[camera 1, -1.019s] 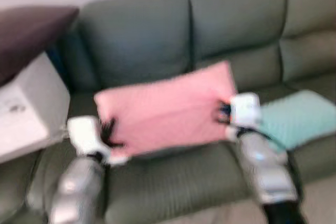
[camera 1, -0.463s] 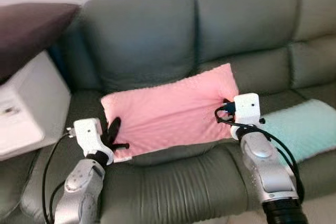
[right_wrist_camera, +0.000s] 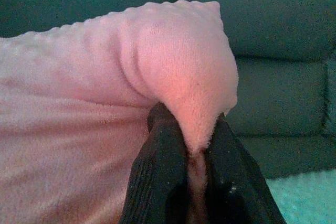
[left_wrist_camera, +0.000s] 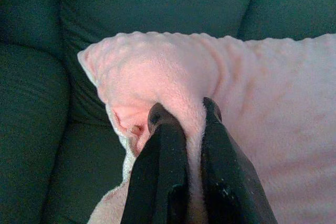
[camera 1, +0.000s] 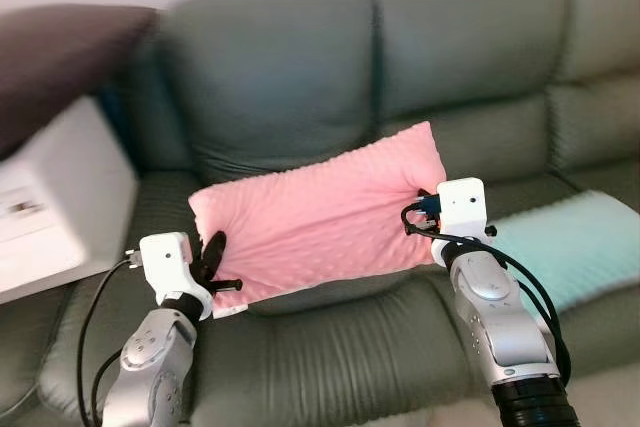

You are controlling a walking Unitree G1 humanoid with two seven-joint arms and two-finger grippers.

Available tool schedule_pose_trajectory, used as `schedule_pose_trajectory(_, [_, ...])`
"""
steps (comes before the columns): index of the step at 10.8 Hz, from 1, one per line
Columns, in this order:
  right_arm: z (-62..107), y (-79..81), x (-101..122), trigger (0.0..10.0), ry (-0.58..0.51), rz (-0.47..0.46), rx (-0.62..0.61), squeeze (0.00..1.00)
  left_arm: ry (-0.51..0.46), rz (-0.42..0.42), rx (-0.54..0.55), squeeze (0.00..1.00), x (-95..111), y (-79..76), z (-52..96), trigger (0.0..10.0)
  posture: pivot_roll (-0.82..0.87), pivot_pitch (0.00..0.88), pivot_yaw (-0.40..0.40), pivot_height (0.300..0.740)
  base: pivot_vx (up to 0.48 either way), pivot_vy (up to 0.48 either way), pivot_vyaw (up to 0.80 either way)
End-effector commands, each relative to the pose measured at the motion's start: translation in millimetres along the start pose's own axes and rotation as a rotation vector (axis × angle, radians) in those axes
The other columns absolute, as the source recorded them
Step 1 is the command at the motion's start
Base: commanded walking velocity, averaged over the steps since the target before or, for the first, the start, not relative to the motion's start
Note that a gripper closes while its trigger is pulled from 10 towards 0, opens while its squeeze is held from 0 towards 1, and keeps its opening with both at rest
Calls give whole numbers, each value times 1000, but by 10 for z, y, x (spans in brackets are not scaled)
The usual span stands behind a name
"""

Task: Move the pillow to the sofa

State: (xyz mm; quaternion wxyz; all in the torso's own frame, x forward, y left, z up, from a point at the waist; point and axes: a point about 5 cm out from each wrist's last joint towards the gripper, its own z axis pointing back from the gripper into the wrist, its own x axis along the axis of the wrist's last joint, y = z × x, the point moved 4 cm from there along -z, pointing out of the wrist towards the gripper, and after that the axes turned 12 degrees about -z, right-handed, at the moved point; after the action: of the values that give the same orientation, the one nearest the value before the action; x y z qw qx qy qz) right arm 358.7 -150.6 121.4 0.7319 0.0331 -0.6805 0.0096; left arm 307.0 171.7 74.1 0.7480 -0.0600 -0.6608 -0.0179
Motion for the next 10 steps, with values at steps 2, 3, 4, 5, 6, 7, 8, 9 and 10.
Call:
schedule_pose_trajectory(2, [10, -33, 49, 10000, -15, -4, -24, 0, 7, -31, 28, 0, -33, 122, 21, 10000, -250, 31, 111, 740, 0, 0, -788])
schedule_pose_trajectory(3, [44, -38, 18, 10000, -8, -4, -27, 0, 14, -35, 28, 0, -66, 119, 6, 10000, -250, 44, 115, 740, 0, 0, -788])
schedule_pose_trajectory(4, [57, -32, 13, 10000, -8, -3, -24, 0, 10, -36, 19, 0, -64, 93, -16, 10000, -252, 52, 117, 740, 0, 0, -413])
schedule_pose_trajectory(5, [91, -27, 1, 10000, -5, -3, -23, 0, 12, -29, 2, 0, -86, 38, -28, 10000, -253, 69, 121, 740, 0, 0, 0])
schedule_pose_trajectory(6, [112, -28, -49, 10000, 8, -6, -29, 0, 32, -26, -8, 0, -162, 1, -49, 10000, -249, 90, 123, 740, 0, 0, 0])
schedule_pose_trajectory(7, [141, -19, -100, 10000, 22, -9, -35, 0, 46, -44, -19, 0, -228, -27, -49, 10000, -246, 112, 129, 740, 0, 0, 0])
schedule_pose_trajectory(8, [167, -10, -157, 10000, 36, -11, -40, 0, 64, -61, -33, 0, -300, -54, -38, 10000, -245, 129, 132, 740, 0, 0, 0])
schedule_pose_trajectory(9, [160, -3, -248, 10000, 64, -16, -50, 0, 93, -76, -46, 0, -391, -65, -43, 10000, -239, 152, 138, 740, 0, 0, 0])
schedule_pose_trajectory(10, [199, -4, -333, 10000, 93, -30, -65, 0, 110, -64, -51, 0, -461, -84, -14, 10000, -227, 181, 141, 740, 0, 0, 0])
